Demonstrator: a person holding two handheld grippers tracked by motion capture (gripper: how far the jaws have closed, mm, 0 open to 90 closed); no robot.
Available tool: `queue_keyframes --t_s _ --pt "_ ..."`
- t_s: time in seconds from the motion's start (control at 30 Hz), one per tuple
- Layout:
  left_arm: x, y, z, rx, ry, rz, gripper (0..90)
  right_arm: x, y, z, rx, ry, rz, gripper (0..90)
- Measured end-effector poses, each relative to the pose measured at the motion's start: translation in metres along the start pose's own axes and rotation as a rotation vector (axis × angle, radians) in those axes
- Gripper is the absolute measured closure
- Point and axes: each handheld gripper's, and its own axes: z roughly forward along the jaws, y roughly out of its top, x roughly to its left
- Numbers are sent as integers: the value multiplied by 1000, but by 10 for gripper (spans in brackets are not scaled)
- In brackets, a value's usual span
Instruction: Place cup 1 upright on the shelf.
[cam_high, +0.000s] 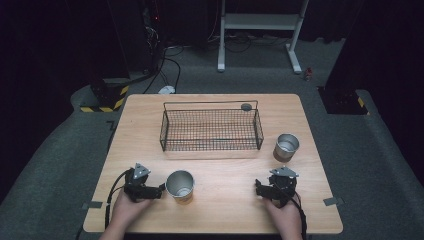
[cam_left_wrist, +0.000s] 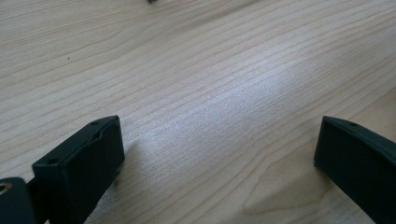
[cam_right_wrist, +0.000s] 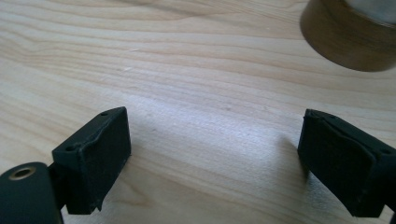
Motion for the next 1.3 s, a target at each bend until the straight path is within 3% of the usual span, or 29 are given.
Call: queue_keyframes --t_s 0.43,0.53,1.3 --pt "0 0 0 4 4 2 19 1 0 0 2 8 4 87" --pt "0 1 0 4 -2 8 20 2 0 0 2 27 -17 87" --pt "2 2 0 9 2 8 9 1 0 0 0 42 -37 87"
